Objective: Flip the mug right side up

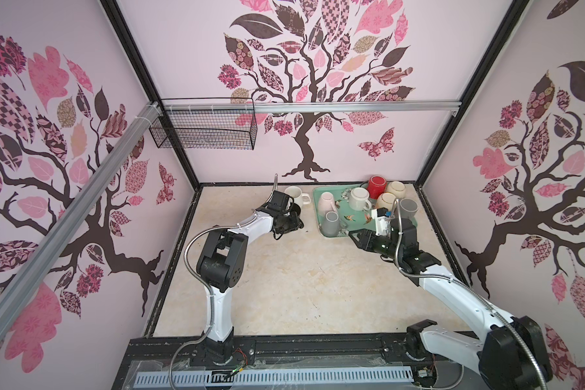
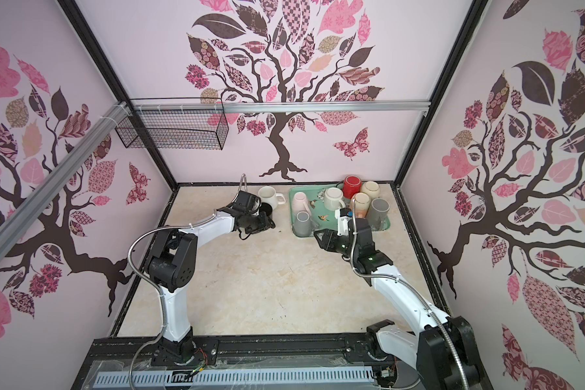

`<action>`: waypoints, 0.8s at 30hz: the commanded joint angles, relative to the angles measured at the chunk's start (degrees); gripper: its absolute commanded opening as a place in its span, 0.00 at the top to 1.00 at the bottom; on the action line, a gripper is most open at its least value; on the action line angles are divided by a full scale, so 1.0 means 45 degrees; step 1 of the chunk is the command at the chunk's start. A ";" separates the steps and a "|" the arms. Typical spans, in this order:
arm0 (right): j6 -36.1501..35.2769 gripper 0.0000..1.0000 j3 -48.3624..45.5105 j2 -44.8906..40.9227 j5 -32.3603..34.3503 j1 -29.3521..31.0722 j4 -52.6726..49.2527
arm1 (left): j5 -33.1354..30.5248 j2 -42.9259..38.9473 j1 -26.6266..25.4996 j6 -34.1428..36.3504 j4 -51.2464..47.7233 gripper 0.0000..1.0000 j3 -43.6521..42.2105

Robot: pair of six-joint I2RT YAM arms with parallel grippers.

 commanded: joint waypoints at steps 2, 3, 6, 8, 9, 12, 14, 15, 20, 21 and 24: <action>-0.0393 0.49 0.0851 0.1734 0.0635 -0.0580 0.0392 | 0.0239 0.0378 -0.0129 -0.0373 0.0737 0.79 0.0980; -0.0600 0.50 0.1184 0.2245 0.0472 -0.0766 0.0367 | 0.0217 0.0476 -0.0129 -0.0367 0.0646 0.78 0.1194; -0.1244 0.50 0.1631 0.3401 0.0674 -0.1006 0.0780 | 0.0448 0.0773 -0.0138 -0.0298 0.0529 0.78 0.1683; -0.1226 0.50 0.1915 0.4166 0.0674 -0.1209 0.1090 | 0.0820 0.0943 -0.0124 -0.0147 0.0384 0.78 0.2010; -0.1249 0.50 0.2166 0.4596 0.0665 -0.1274 0.1153 | 0.0954 0.0967 -0.0142 -0.0102 0.0228 0.78 0.2141; -0.1695 0.50 0.2985 0.5660 0.0536 -0.1289 0.1095 | 0.1114 0.0670 -0.0159 -0.0017 0.0214 0.78 0.2048; -0.2250 0.50 0.3528 0.6289 0.0123 -0.1295 0.1023 | 0.1306 0.0417 -0.0155 0.0035 0.0246 0.78 0.1895; -0.2607 0.51 0.3768 0.6597 -0.0136 -0.1283 0.1035 | 0.1376 0.0254 -0.0160 0.0083 0.0272 0.78 0.1856; -0.2430 0.48 0.4654 0.7726 -0.0547 -0.1303 0.1425 | 0.1899 -0.0434 -0.0165 0.0097 0.0482 0.78 0.1313; -0.2335 0.47 0.4772 0.7921 -0.0570 -0.1303 0.1493 | 0.1988 -0.0571 -0.0168 0.0118 0.0511 0.78 0.1183; -0.2292 0.47 0.5180 0.8380 -0.0454 -0.1316 0.1439 | 0.2043 -0.1060 -0.0199 0.0286 0.0461 0.77 0.0652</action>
